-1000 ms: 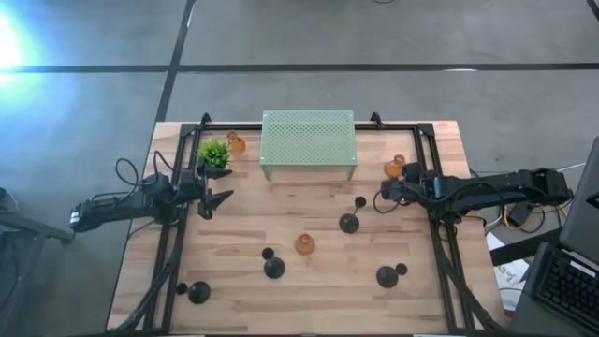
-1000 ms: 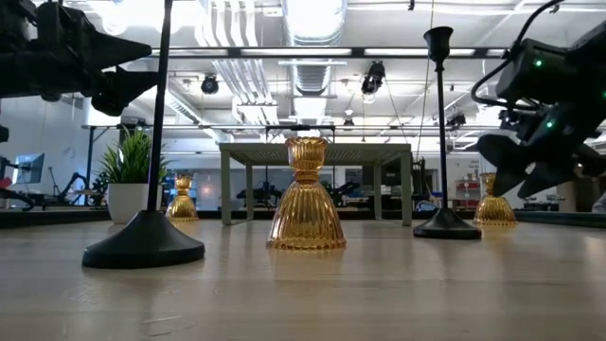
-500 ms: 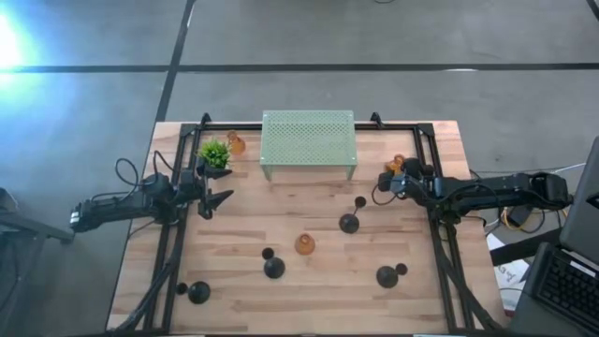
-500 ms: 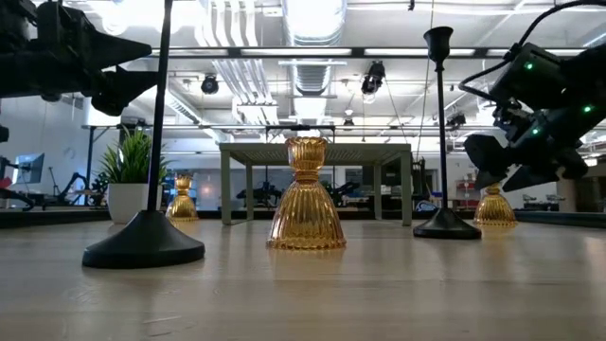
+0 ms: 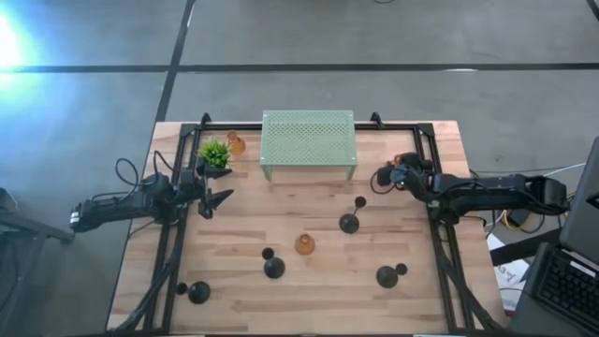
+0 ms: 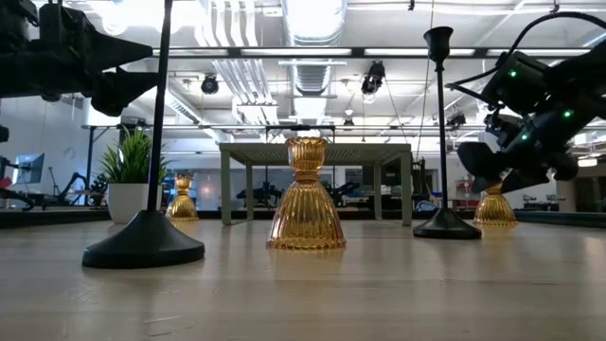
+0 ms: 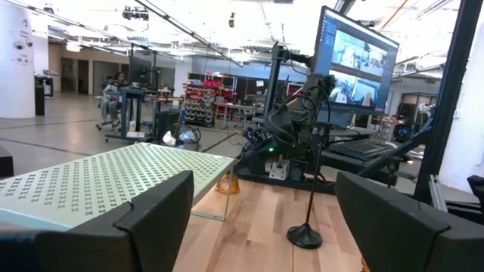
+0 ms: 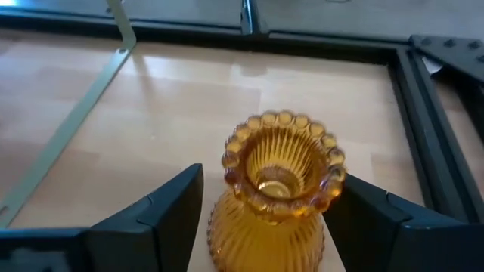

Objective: Pick & Place candle stick holders
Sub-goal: Put the yellow glass candle holder on the shelf

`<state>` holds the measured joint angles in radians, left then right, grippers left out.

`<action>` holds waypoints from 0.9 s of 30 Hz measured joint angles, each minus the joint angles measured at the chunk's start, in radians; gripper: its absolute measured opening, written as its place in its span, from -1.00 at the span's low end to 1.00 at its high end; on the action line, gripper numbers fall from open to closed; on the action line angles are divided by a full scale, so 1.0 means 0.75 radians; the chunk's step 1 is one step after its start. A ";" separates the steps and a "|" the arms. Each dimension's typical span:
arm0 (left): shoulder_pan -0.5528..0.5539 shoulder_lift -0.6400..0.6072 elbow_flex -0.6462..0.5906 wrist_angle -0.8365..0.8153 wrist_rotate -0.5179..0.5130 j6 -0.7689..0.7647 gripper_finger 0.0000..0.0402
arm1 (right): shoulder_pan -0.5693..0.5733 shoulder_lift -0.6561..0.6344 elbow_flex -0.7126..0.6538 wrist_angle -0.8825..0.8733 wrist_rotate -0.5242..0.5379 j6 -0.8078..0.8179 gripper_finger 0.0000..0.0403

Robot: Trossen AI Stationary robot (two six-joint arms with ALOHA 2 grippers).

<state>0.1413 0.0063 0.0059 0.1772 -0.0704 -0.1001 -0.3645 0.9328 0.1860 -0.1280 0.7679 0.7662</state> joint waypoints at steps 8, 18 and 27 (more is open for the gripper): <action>0.000 0.000 0.000 0.000 -0.002 0.000 0.62 | -0.005 0.104 -0.010 0.079 0.009 0.005 -0.14; 0.000 0.000 0.000 0.001 -0.004 0.000 0.62 | -0.007 0.237 -0.012 0.265 0.125 -0.060 -0.45; 0.000 0.001 0.000 -0.054 -0.021 -0.001 0.62 | -0.007 0.169 0.029 0.276 0.105 -0.194 -0.45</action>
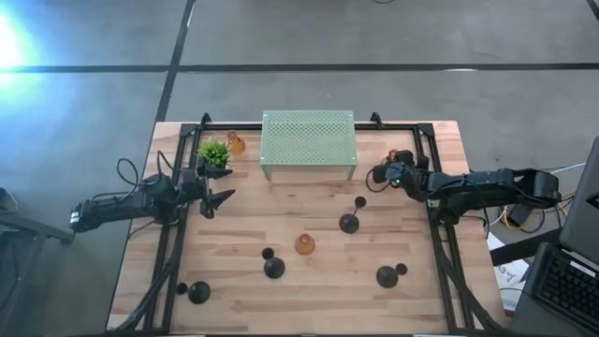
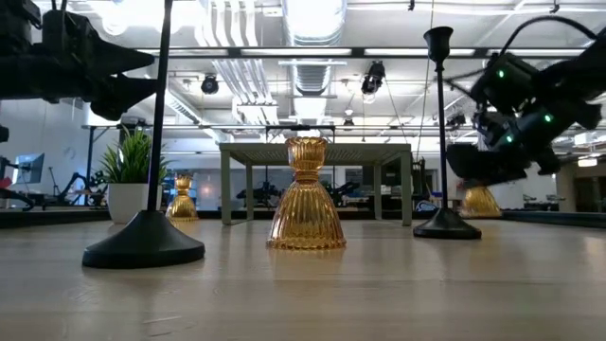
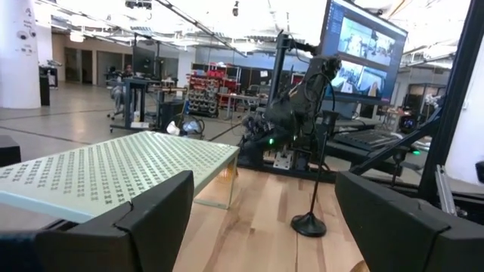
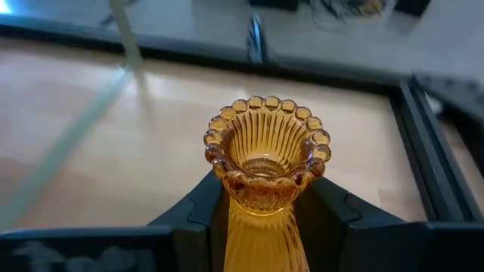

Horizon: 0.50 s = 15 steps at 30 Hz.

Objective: Pick & Place candle stick holders
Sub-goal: Put the yellow glass candle holder on the shelf

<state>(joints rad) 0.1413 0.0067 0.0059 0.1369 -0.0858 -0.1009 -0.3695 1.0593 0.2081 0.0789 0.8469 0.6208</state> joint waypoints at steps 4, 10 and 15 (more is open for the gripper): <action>0.000 -0.001 0.000 0.001 -0.010 -0.004 0.62 | 0.000 -0.076 0.094 -0.009 0.006 -0.169 -0.45; 0.000 -0.001 0.000 0.001 -0.014 -0.005 0.62 | -0.007 -0.163 0.354 -0.250 0.007 -0.373 -0.45; 0.000 -0.001 0.000 0.003 -0.014 -0.005 0.62 | -0.012 -0.172 0.573 -0.440 -0.021 -0.480 -0.45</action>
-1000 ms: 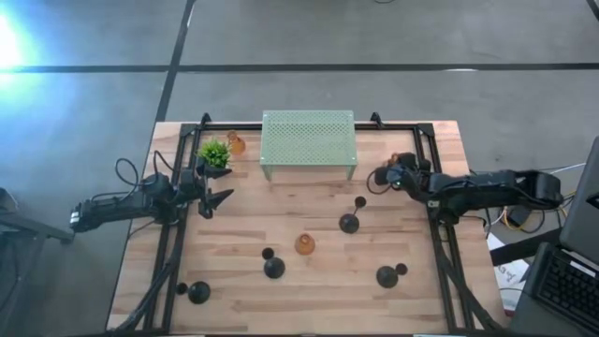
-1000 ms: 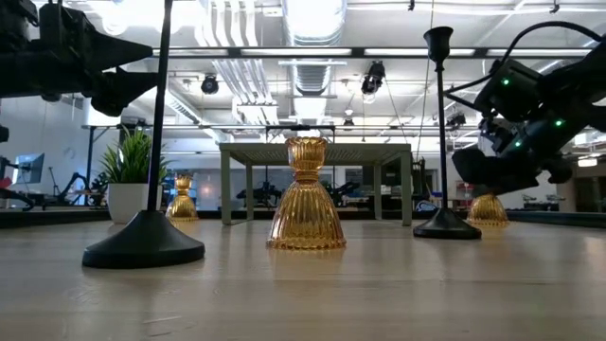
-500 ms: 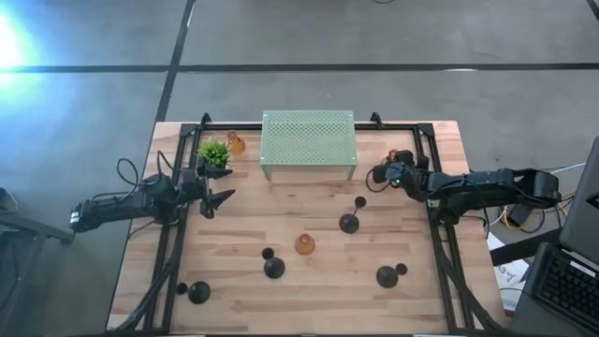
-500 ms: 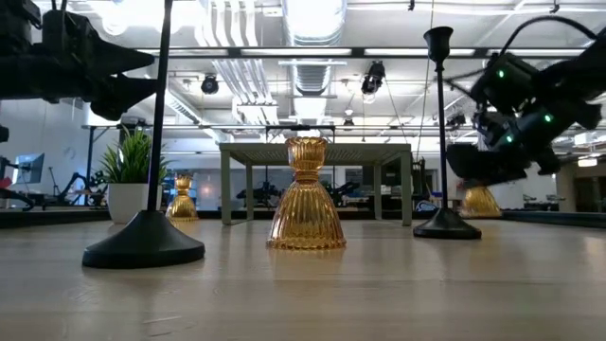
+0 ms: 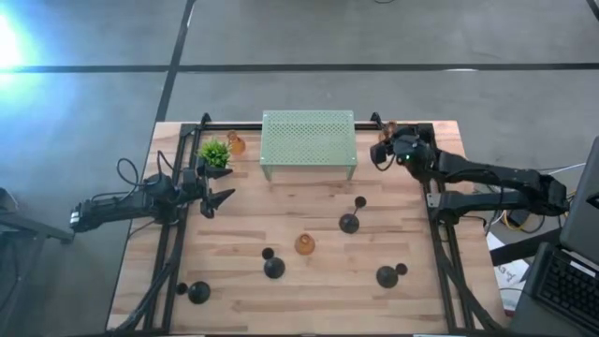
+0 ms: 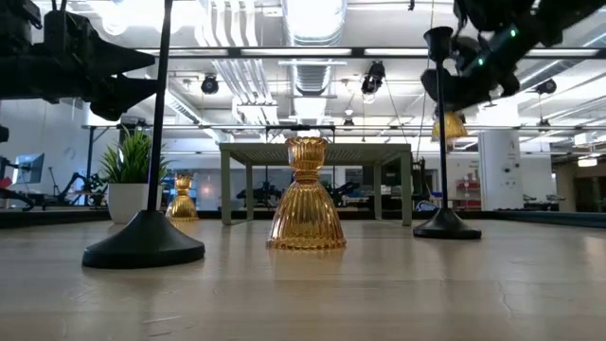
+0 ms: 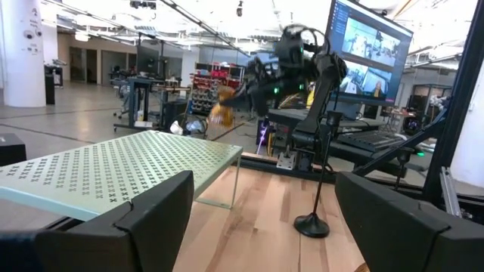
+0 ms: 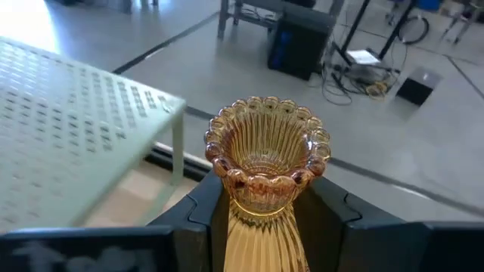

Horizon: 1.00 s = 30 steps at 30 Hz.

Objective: Pick & Place candle stick holders
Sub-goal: Put the yellow glass candle holder on the shelf

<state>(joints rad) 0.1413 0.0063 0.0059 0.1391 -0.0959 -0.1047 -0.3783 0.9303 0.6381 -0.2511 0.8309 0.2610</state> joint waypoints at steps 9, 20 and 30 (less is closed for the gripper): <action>0.000 0.000 0.000 0.003 0.001 0.003 0.62 | -0.170 0.109 0.213 0.056 -0.526 -0.119 -0.45; 0.000 0.000 0.000 0.005 -0.027 0.005 0.62 | -0.315 0.505 0.372 0.318 -0.891 -0.304 -0.45; 0.000 0.000 0.000 -0.003 -0.064 0.005 0.62 | -0.330 0.807 0.612 0.323 -0.913 -0.458 -0.45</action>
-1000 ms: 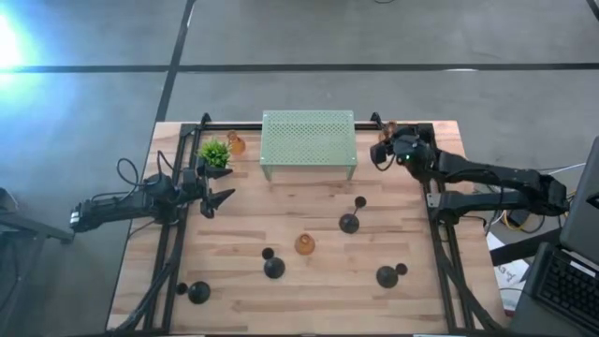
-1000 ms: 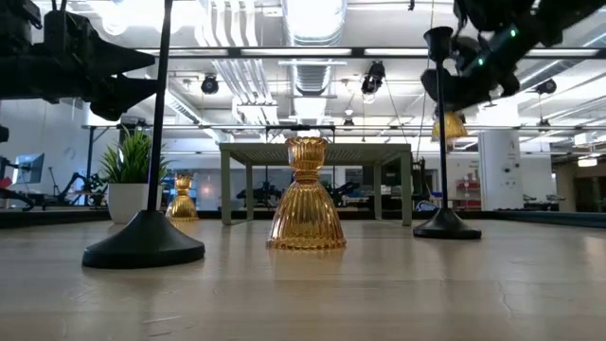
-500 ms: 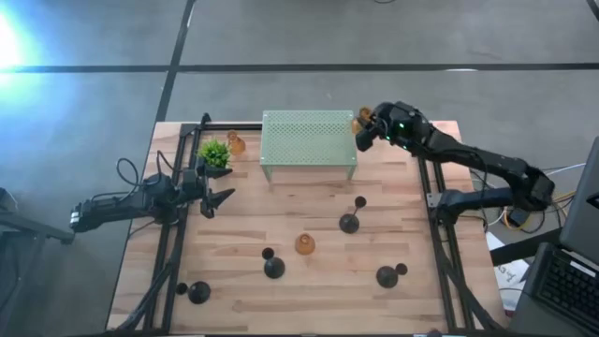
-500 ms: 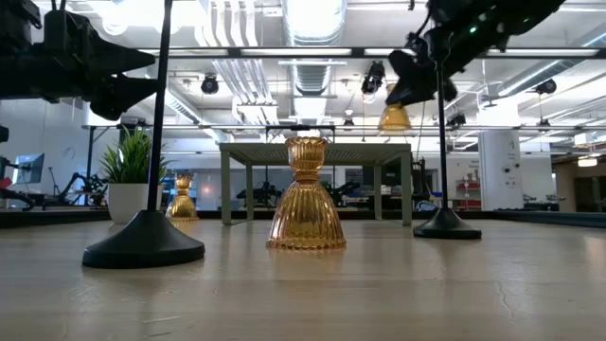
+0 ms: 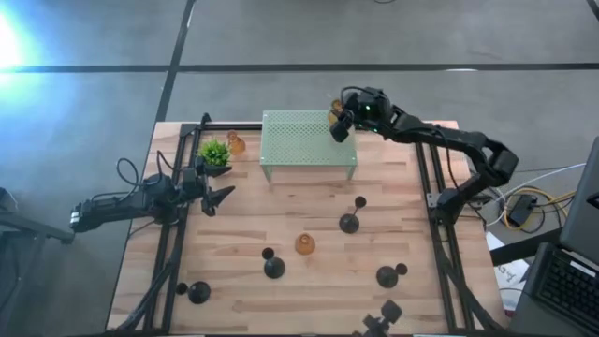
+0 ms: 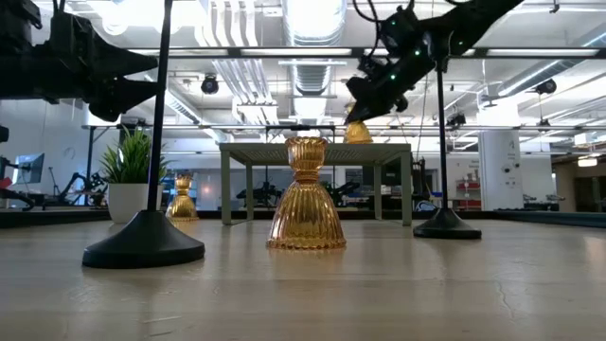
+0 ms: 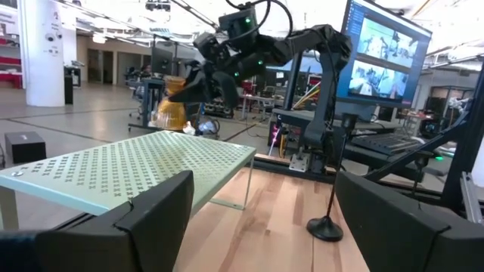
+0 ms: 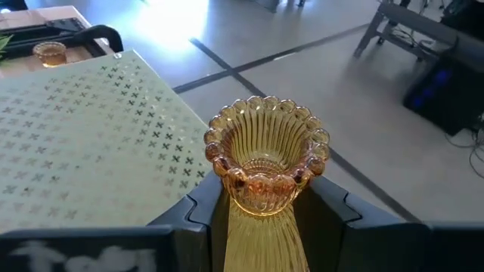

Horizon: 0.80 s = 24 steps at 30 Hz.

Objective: Pick & Place candle stick holders
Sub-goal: Put the yellow glass candle holder on the shelf

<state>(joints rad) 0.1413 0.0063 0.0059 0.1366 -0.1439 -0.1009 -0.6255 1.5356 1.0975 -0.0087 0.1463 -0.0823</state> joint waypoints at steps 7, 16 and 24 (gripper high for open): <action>0.001 0.000 0.000 -0.012 0.000 -0.002 0.62 | -0.074 0.035 -0.040 0.108 -0.155 0.083 -0.45; 0.000 0.000 0.000 -0.008 0.000 -0.005 0.62 | -0.110 0.035 -0.136 0.216 -0.165 0.080 -0.45; 0.001 0.000 0.000 -0.003 -0.006 -0.005 0.62 | -0.136 0.033 -0.145 0.216 -0.168 0.113 -0.45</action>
<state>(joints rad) 0.1417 0.0063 0.0059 0.1341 -0.1482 -0.1043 -0.7278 1.5604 0.9886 0.1534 0.0200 0.0026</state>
